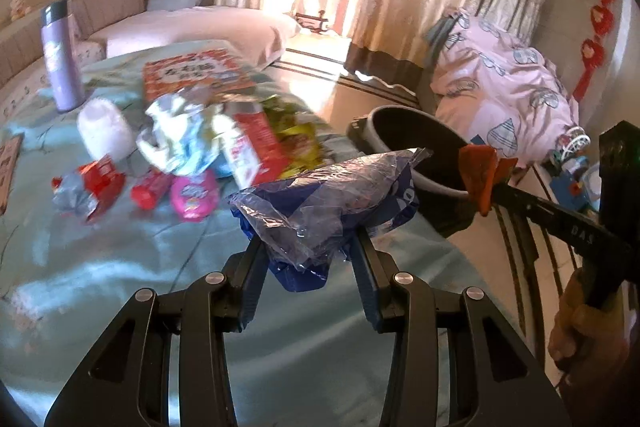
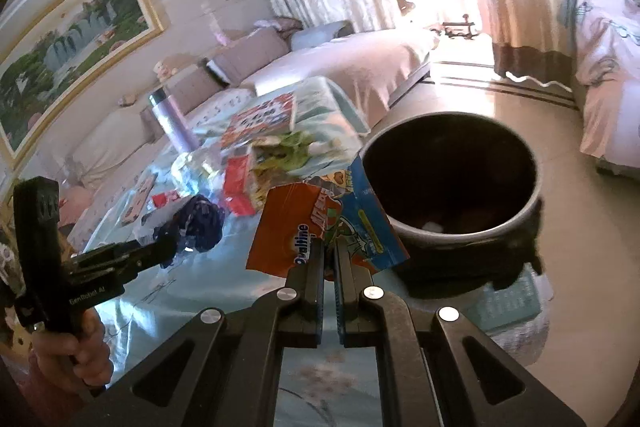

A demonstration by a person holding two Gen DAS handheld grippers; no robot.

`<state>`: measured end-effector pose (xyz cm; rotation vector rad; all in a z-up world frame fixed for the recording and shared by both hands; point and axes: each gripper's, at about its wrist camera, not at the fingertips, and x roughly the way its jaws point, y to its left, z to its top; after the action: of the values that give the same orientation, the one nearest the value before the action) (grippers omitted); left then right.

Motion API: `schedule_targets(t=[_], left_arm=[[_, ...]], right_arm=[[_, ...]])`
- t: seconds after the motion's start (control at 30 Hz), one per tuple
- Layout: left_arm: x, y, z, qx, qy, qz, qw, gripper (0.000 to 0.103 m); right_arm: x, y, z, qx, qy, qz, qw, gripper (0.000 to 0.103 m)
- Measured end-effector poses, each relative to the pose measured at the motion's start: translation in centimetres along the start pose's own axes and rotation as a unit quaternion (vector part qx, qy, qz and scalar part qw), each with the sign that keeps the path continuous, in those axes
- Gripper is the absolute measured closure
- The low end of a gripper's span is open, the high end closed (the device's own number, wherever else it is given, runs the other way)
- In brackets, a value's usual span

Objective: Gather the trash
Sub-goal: 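Grasp the orange snack bag with the right tool while the left tool grasps the clear plastic bag, then carry both bags over the black bin and open both tools to drop them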

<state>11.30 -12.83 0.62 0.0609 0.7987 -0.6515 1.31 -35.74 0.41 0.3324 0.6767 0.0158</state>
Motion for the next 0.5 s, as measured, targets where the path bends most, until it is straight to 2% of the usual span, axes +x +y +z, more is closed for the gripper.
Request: schedule_targets(t=[0.33,0.5], left_arm=[[2.6,-4.2,3.8,0.031,-0.009,-0.015,0.9994,0.063],[5.4,-6.1,5.5,0.045,0.006,-0.021,0.9987,0.063]], right_arm=[[-0.2,-3.8,2.5,0.015,-0.017,-0.030,0.999,0.099],[0.8,-5.4,4.0,0.017,-0.019,-0.044,0.999,0.099]])
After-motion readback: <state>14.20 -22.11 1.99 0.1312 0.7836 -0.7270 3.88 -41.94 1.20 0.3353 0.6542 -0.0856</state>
